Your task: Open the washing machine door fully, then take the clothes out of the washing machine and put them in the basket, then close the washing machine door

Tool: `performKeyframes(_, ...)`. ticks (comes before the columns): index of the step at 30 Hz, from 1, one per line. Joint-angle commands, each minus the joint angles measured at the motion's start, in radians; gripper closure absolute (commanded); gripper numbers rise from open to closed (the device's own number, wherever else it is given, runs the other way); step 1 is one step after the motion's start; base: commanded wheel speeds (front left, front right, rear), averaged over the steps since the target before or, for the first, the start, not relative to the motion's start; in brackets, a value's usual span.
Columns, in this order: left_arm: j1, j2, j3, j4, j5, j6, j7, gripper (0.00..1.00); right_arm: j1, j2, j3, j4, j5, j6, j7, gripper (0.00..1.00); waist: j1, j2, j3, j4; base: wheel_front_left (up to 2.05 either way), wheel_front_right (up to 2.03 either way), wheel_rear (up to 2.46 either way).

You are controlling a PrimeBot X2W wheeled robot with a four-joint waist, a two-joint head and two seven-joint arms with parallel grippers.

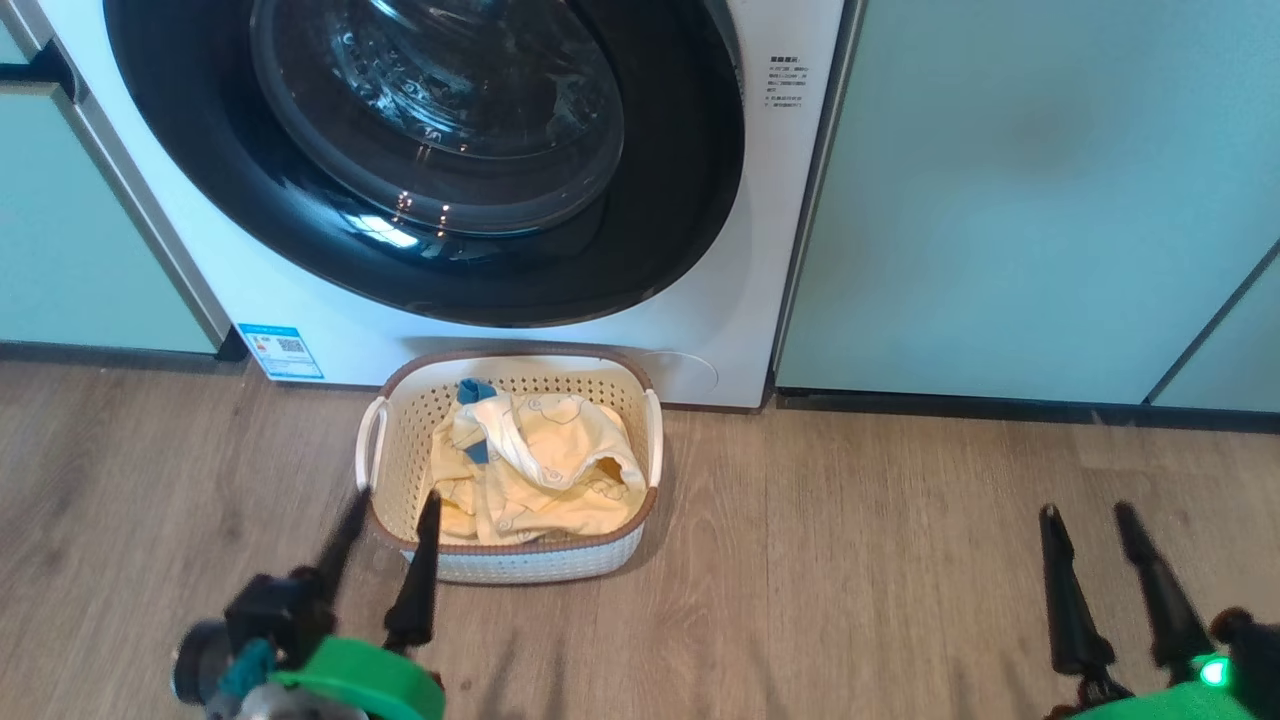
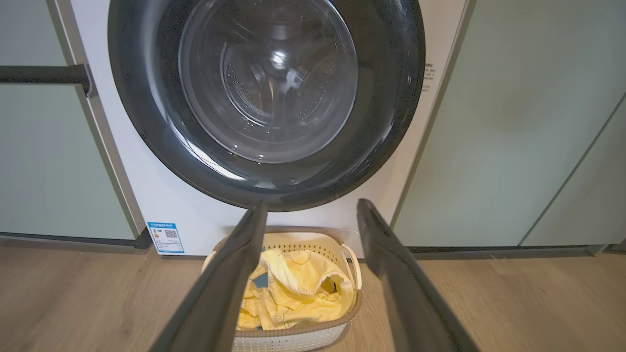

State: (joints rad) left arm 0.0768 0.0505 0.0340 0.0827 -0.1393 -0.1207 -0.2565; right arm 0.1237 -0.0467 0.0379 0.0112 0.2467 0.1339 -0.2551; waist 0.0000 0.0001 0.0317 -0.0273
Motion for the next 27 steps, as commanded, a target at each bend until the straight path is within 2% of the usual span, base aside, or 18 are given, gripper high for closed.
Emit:
performKeyframes(1, 0.000, -0.001, -0.001, 0.005, 0.000, 0.000, 0.000, 1.00, 0.000, 0.000, 0.000, 0.004, 0.000, 0.000, 0.000, 1.00, 0.0000, -0.0001, 0.001, 0.000, 0.00, 0.00, 0.00)
performKeyframes(5, 0.017, -0.010, -0.007, 0.068, -0.004, 0.000, 0.003, 1.00, 0.014, 0.001, 0.004, 0.066, 0.003, 0.000, 0.001, 1.00, 0.0000, -0.0001, 0.001, 0.000, 0.00, 0.00, 0.00)
performKeyframes(27, -0.020, -0.008, 0.010, 0.086, -0.274, -0.002, 0.071, 1.00, -0.030, -0.016, -0.003, 0.095, 0.272, 0.000, 0.052, 1.00, 0.0000, -0.0001, -0.004, 0.005, 0.00, 0.00, 0.00)
